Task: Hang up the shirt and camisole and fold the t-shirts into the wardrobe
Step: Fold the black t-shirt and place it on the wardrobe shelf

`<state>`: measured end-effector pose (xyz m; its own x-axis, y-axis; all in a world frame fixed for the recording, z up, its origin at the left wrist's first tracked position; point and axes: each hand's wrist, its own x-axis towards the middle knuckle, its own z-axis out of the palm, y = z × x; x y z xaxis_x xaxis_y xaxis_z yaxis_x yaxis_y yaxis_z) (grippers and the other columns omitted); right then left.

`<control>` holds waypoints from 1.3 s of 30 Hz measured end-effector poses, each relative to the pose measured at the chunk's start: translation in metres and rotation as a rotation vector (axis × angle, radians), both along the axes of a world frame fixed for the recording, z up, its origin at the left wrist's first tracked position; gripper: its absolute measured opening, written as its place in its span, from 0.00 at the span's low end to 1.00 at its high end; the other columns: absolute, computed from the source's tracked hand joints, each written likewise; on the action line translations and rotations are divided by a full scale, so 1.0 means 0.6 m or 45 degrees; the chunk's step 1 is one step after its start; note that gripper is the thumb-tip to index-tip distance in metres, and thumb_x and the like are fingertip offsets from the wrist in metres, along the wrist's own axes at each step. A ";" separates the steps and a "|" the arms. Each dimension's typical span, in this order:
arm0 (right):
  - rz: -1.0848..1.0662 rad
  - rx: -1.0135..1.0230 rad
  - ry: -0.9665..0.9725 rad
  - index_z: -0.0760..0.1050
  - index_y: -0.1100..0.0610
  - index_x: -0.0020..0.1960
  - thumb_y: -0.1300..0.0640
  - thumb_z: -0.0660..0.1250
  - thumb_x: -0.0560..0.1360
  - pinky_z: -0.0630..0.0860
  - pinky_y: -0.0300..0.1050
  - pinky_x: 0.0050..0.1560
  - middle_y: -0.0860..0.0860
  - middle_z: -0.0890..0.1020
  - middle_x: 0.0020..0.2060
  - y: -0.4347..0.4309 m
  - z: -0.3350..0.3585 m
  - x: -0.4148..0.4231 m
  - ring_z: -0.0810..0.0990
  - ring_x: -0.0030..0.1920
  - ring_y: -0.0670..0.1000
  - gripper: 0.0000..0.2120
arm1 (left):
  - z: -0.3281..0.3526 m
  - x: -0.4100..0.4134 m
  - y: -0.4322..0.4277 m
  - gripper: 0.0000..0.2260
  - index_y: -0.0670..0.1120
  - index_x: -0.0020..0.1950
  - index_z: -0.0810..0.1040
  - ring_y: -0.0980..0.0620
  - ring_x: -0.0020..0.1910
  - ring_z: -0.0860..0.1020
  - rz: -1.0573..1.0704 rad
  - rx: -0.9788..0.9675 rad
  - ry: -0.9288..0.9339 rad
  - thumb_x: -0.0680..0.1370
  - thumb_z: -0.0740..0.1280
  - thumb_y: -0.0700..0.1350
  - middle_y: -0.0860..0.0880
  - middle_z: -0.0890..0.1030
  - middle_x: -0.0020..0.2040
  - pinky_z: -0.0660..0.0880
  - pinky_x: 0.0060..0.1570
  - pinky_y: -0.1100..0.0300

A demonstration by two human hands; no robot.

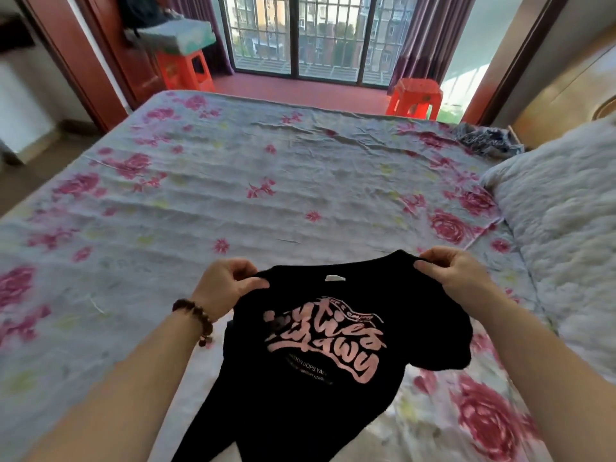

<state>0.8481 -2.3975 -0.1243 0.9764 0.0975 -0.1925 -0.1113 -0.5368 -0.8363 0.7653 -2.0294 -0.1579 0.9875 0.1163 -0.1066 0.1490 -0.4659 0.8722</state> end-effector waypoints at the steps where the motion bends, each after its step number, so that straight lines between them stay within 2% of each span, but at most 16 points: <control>1: 0.001 -0.004 -0.036 0.78 0.58 0.41 0.61 0.70 0.74 0.68 0.35 0.31 0.56 0.79 0.35 0.005 0.024 -0.002 0.74 0.29 0.44 0.04 | 0.030 -0.005 0.008 0.05 0.45 0.36 0.82 0.59 0.31 0.77 -0.024 -0.007 -0.002 0.71 0.75 0.39 0.52 0.81 0.32 0.72 0.34 0.68; 4: 0.005 0.022 -0.118 0.78 0.54 0.38 0.61 0.70 0.74 0.69 0.44 0.38 0.55 0.79 0.34 0.020 0.101 -0.009 0.76 0.35 0.52 0.07 | 0.123 -0.018 0.033 0.07 0.46 0.38 0.83 0.59 0.34 0.79 -0.058 -0.010 -0.070 0.73 0.72 0.35 0.54 0.83 0.33 0.75 0.38 0.69; 6: 0.020 0.036 -0.146 0.79 0.55 0.39 0.59 0.71 0.73 0.70 0.48 0.38 0.52 0.79 0.32 0.030 0.157 -0.016 0.75 0.35 0.54 0.05 | 0.191 -0.027 0.048 0.03 0.42 0.41 0.82 0.58 0.35 0.80 -0.052 -0.007 -0.136 0.73 0.71 0.36 0.52 0.83 0.34 0.76 0.38 0.68; 9: 0.059 0.050 -0.218 0.80 0.58 0.43 0.59 0.72 0.73 0.71 0.44 0.34 0.50 0.79 0.30 0.047 0.252 -0.038 0.75 0.33 0.52 0.02 | 0.286 -0.040 0.069 0.01 0.40 0.42 0.82 0.56 0.35 0.81 -0.012 -0.014 -0.249 0.73 0.73 0.38 0.50 0.83 0.35 0.76 0.38 0.67; 12: 0.079 0.052 -0.321 0.81 0.59 0.42 0.60 0.73 0.71 0.73 0.41 0.35 0.51 0.80 0.32 0.065 0.355 -0.062 0.76 0.33 0.50 0.02 | 0.377 -0.049 0.084 0.02 0.43 0.40 0.82 0.56 0.34 0.79 0.017 0.008 -0.364 0.72 0.74 0.40 0.52 0.82 0.33 0.75 0.36 0.66; 15: 0.076 0.089 -0.458 0.81 0.63 0.45 0.62 0.73 0.71 0.75 0.40 0.37 0.54 0.81 0.34 0.079 0.454 -0.086 0.78 0.35 0.51 0.05 | 0.469 -0.056 0.091 0.04 0.46 0.38 0.81 0.61 0.31 0.77 0.071 0.031 -0.514 0.72 0.74 0.39 0.56 0.80 0.30 0.74 0.35 0.70; 18: 0.082 0.131 -0.556 0.81 0.60 0.43 0.62 0.73 0.70 0.76 0.40 0.36 0.55 0.81 0.35 0.088 0.535 -0.109 0.80 0.37 0.52 0.03 | 0.548 -0.066 0.093 0.05 0.47 0.40 0.81 0.63 0.31 0.77 0.053 0.042 -0.630 0.74 0.71 0.38 0.59 0.80 0.30 0.73 0.35 0.73; 20: 0.071 0.133 -0.595 0.80 0.59 0.43 0.61 0.74 0.70 0.78 0.44 0.41 0.55 0.81 0.36 0.091 0.569 -0.120 0.80 0.38 0.54 0.04 | 0.583 -0.076 0.093 0.04 0.45 0.41 0.81 0.63 0.32 0.77 0.023 0.080 -0.685 0.75 0.70 0.37 0.56 0.81 0.33 0.73 0.36 0.73; 22: 0.059 0.089 -0.607 0.81 0.58 0.45 0.59 0.74 0.70 0.79 0.49 0.48 0.56 0.82 0.39 0.094 0.590 -0.128 0.81 0.42 0.56 0.05 | 0.605 -0.085 0.091 0.02 0.40 0.44 0.82 0.61 0.34 0.76 0.036 0.130 -0.713 0.75 0.70 0.38 0.47 0.81 0.38 0.72 0.37 0.72; 24: 0.094 0.019 -0.608 0.81 0.57 0.49 0.56 0.73 0.72 0.79 0.49 0.50 0.56 0.83 0.42 0.098 0.602 -0.141 0.82 0.44 0.56 0.08 | 0.619 -0.096 0.090 0.04 0.37 0.47 0.82 0.58 0.37 0.76 0.056 0.144 -0.730 0.75 0.70 0.38 0.42 0.81 0.41 0.73 0.39 0.70; 27: 0.142 0.007 -0.615 0.82 0.55 0.49 0.51 0.71 0.73 0.80 0.50 0.50 0.55 0.83 0.43 0.109 0.605 -0.159 0.82 0.46 0.56 0.09 | 0.628 -0.114 0.093 0.05 0.38 0.47 0.82 0.52 0.40 0.78 0.070 0.139 -0.688 0.75 0.71 0.39 0.41 0.82 0.43 0.76 0.47 0.58; 29: 0.151 0.005 -0.594 0.82 0.53 0.47 0.50 0.71 0.73 0.80 0.51 0.50 0.54 0.83 0.43 0.118 0.597 -0.167 0.82 0.46 0.56 0.07 | 0.625 -0.127 0.102 0.03 0.41 0.46 0.82 0.51 0.40 0.78 0.088 0.143 -0.651 0.75 0.70 0.40 0.44 0.82 0.41 0.76 0.48 0.55; 32: 0.173 0.040 -0.536 0.81 0.49 0.45 0.46 0.71 0.71 0.79 0.56 0.55 0.53 0.83 0.46 0.140 0.576 -0.179 0.82 0.47 0.57 0.07 | 0.607 -0.151 0.117 0.03 0.45 0.44 0.82 0.51 0.40 0.78 0.177 0.140 -0.621 0.76 0.69 0.40 0.47 0.82 0.40 0.75 0.47 0.56; 36: 0.265 0.186 -0.402 0.81 0.52 0.42 0.51 0.71 0.73 0.76 0.58 0.59 0.55 0.81 0.47 0.185 0.536 -0.209 0.80 0.51 0.59 0.05 | 0.573 -0.192 0.139 0.08 0.47 0.40 0.78 0.52 0.37 0.75 0.307 0.141 -0.533 0.77 0.66 0.37 0.48 0.78 0.37 0.73 0.40 0.62; 38: 0.316 0.260 -0.307 0.81 0.52 0.40 0.52 0.71 0.73 0.76 0.56 0.56 0.55 0.81 0.46 0.216 0.515 -0.233 0.79 0.52 0.60 0.05 | 0.556 -0.213 0.159 0.07 0.47 0.41 0.78 0.52 0.37 0.75 0.376 0.179 -0.492 0.77 0.67 0.38 0.49 0.79 0.37 0.72 0.41 0.61; 39: 0.339 0.305 -0.241 0.81 0.52 0.40 0.52 0.71 0.73 0.76 0.53 0.52 0.53 0.81 0.44 0.232 0.506 -0.246 0.79 0.50 0.58 0.05 | 0.549 -0.225 0.169 0.06 0.47 0.42 0.78 0.51 0.38 0.76 0.407 0.206 -0.472 0.77 0.67 0.38 0.48 0.79 0.38 0.73 0.42 0.61</control>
